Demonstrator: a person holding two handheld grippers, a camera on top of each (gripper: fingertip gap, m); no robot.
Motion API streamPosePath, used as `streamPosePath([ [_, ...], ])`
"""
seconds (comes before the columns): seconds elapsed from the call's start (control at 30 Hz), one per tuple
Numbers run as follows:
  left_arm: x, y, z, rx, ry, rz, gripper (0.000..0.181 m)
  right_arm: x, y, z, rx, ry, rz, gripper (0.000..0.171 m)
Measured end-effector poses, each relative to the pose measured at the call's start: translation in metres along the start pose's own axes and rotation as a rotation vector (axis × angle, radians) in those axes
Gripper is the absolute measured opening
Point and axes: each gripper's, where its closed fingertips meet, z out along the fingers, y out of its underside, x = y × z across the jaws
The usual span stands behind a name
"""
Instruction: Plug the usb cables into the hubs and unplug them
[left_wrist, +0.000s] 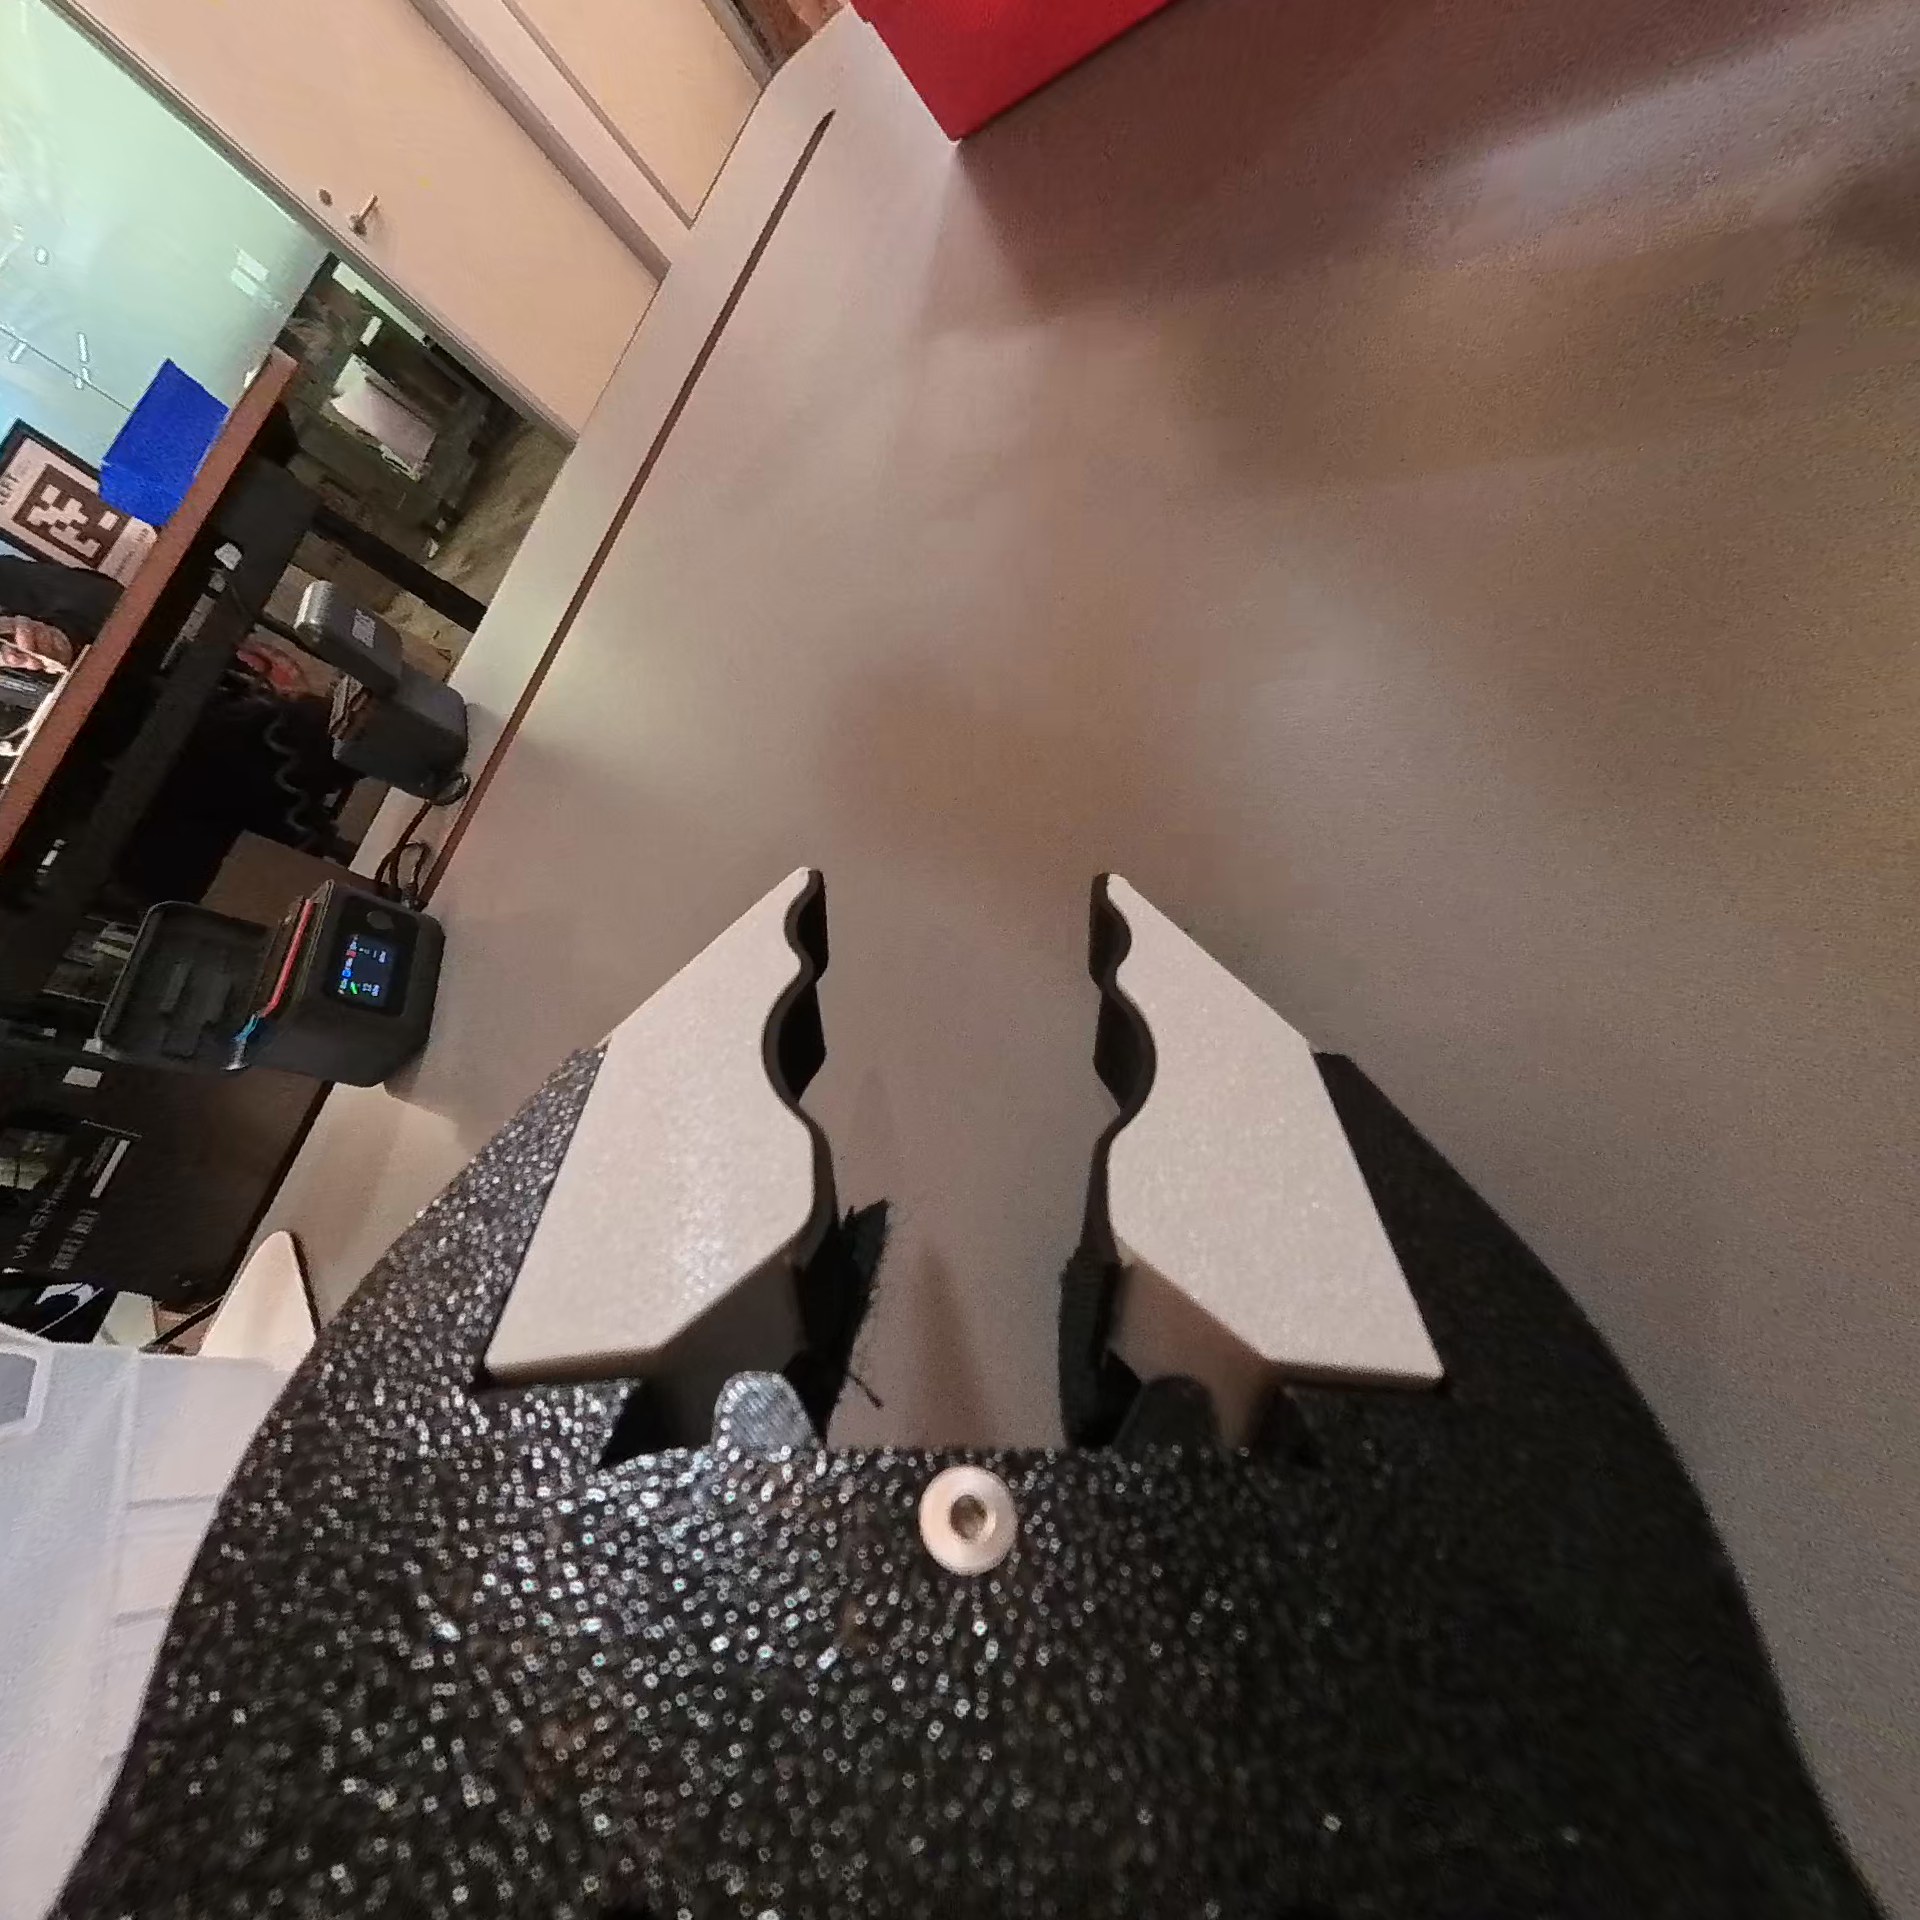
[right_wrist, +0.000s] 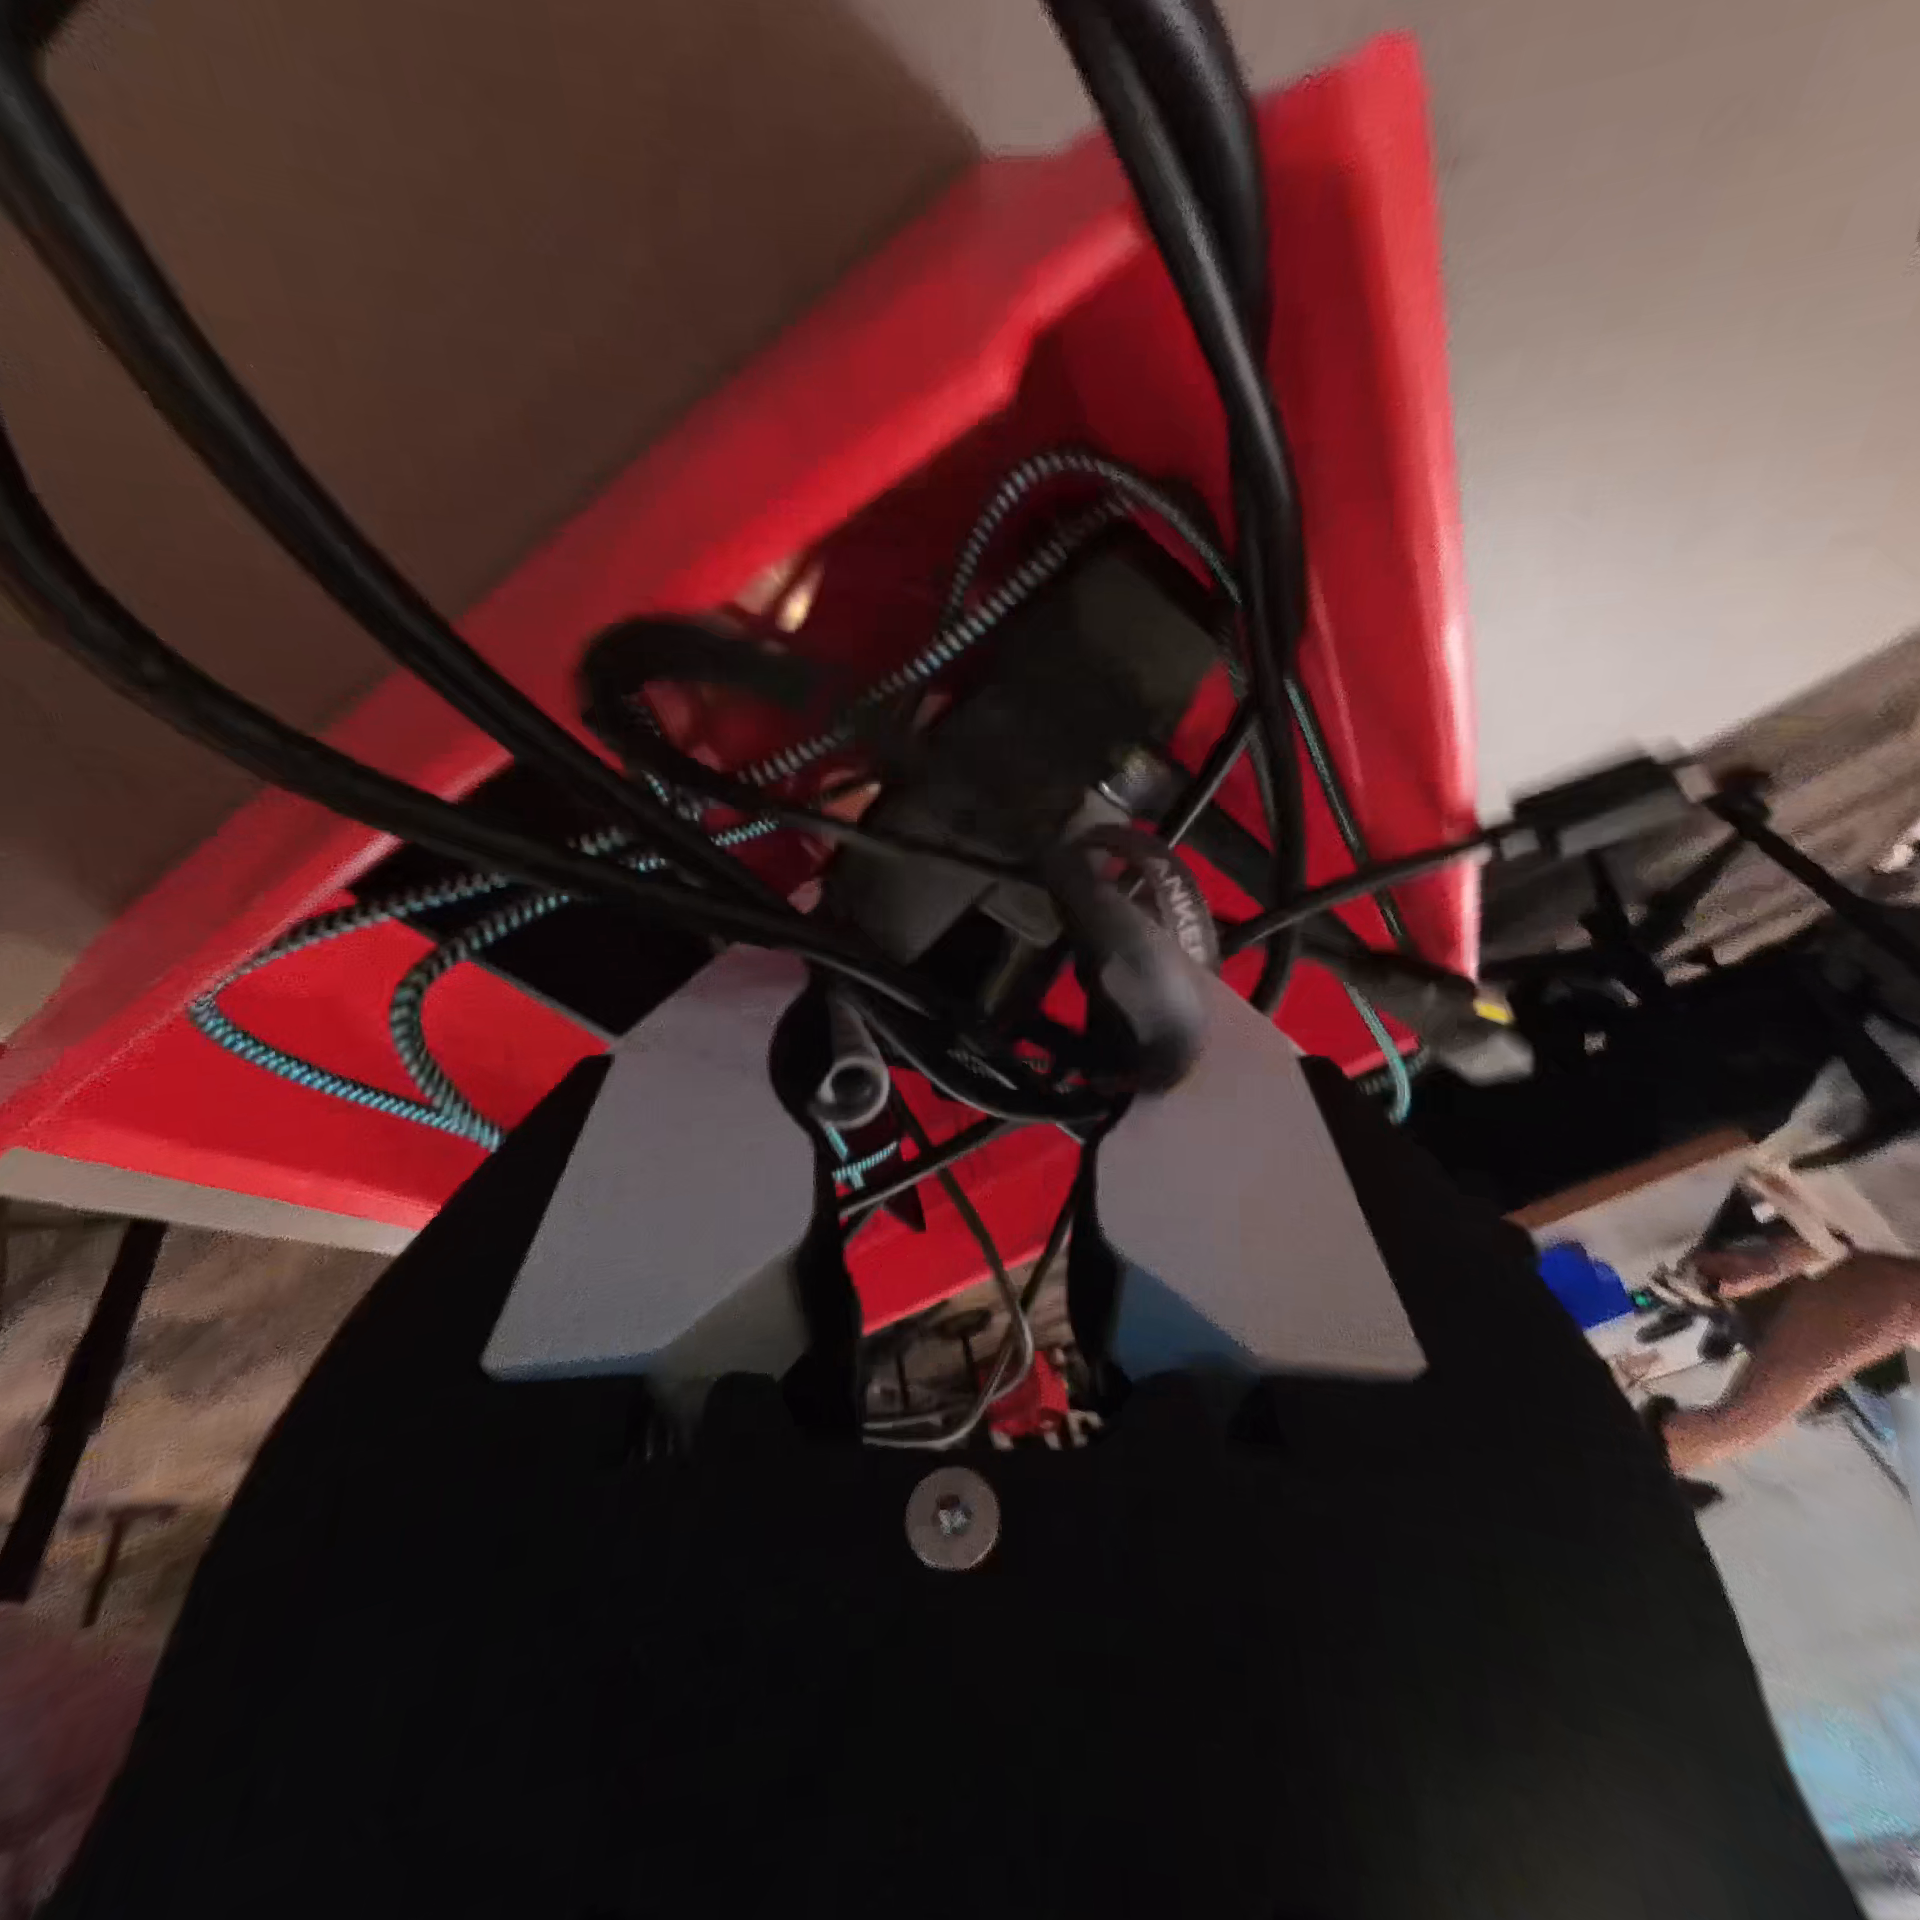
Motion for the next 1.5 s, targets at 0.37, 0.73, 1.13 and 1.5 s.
streamPosePath([
  [0.37,0.002,-0.002,0.001,0.009,0.01,0.005,0.05,-0.007,0.062,-0.119,0.54,0.323,0.273,0.092],
  [0.73,-0.044,-0.058,-0.04,0.163,-0.408,0.177,0.121,-0.078,0.174,-0.093,0.981,0.721,0.735,0.109],
  [1.13,-0.122,-0.023,-0.162,-0.015,-0.743,-0.487,0.149,-0.077,0.188,0.038,1.155,0.315,1.099,0.112],
  [1.5,-0.037,0.129,-0.209,-0.738,-0.567,-0.853,0.067,-0.066,0.164,0.039,1.196,0.148,1.025,0.024],
])
